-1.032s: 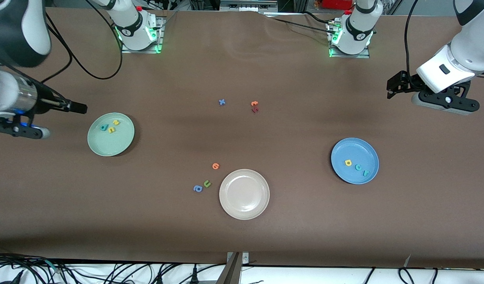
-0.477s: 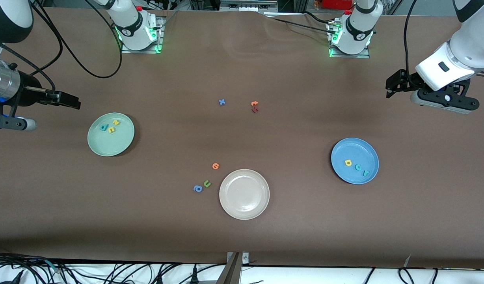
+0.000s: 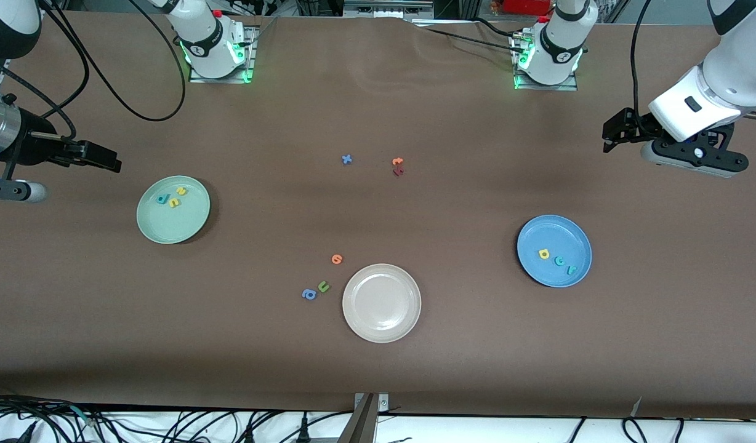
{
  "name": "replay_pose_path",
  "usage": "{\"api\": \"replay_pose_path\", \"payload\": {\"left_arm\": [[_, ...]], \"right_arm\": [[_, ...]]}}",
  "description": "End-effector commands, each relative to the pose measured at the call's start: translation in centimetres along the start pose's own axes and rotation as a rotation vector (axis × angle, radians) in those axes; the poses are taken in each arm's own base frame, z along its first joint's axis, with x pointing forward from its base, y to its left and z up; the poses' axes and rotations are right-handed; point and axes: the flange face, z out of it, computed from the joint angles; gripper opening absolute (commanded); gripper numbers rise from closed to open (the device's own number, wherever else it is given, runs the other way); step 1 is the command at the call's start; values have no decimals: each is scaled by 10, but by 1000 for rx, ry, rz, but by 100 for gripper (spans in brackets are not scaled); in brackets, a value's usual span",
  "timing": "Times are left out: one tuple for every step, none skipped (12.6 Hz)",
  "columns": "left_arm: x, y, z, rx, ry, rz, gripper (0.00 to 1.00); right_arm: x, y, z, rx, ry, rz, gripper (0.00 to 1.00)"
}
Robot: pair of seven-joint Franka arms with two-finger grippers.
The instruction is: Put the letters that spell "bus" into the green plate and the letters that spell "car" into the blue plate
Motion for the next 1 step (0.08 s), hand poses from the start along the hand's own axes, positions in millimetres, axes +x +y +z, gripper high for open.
{"api": "replay_pose_path", "payload": {"left_arm": [[-2, -1, -7, -23, 0, -9, 100]], "right_arm": [[-8, 0, -2, 4, 6, -13, 100]]}}
